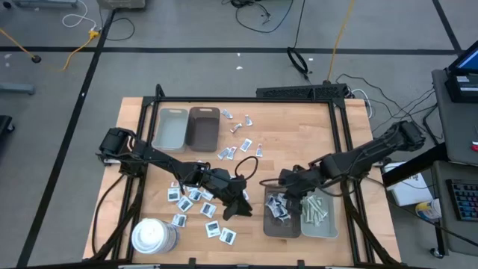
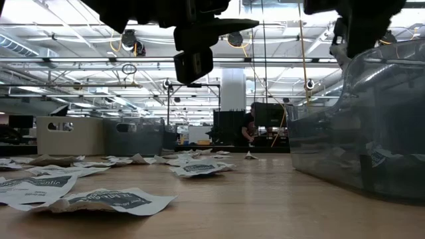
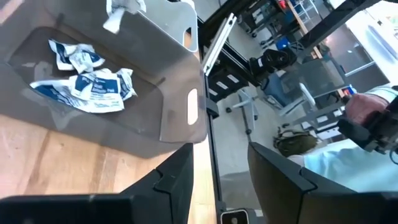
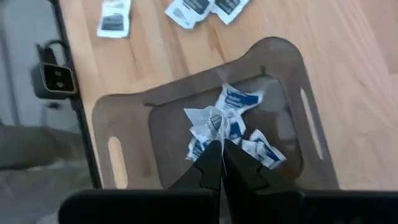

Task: Pick & Place First Aid Supplies
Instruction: Put the white alcohol pad into the bottom black bin

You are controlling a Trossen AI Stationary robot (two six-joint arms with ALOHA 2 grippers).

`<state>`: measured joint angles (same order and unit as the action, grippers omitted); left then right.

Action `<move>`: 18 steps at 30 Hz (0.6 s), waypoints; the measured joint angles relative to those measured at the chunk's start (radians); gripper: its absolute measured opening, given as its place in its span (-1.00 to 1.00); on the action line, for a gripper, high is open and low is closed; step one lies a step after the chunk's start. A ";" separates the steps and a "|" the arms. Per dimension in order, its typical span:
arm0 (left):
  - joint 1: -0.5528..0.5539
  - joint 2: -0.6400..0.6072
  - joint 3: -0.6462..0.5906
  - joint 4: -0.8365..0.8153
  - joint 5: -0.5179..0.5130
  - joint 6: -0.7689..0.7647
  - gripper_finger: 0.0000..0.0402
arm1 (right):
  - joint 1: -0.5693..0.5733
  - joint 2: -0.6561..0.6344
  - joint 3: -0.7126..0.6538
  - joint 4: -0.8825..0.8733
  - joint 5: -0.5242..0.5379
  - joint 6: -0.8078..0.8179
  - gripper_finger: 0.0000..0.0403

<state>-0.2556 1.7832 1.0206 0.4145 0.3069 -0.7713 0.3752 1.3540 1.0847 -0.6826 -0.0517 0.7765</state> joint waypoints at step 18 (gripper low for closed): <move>0.000 0.000 0.000 0.000 0.058 -0.024 -0.38 | 0.033 0.214 0.023 -0.043 0.076 -0.006 -1.00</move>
<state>-0.2554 1.7832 1.0206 0.4149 0.3652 -0.7948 0.4080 1.5678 1.1081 -0.7253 0.0241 0.7700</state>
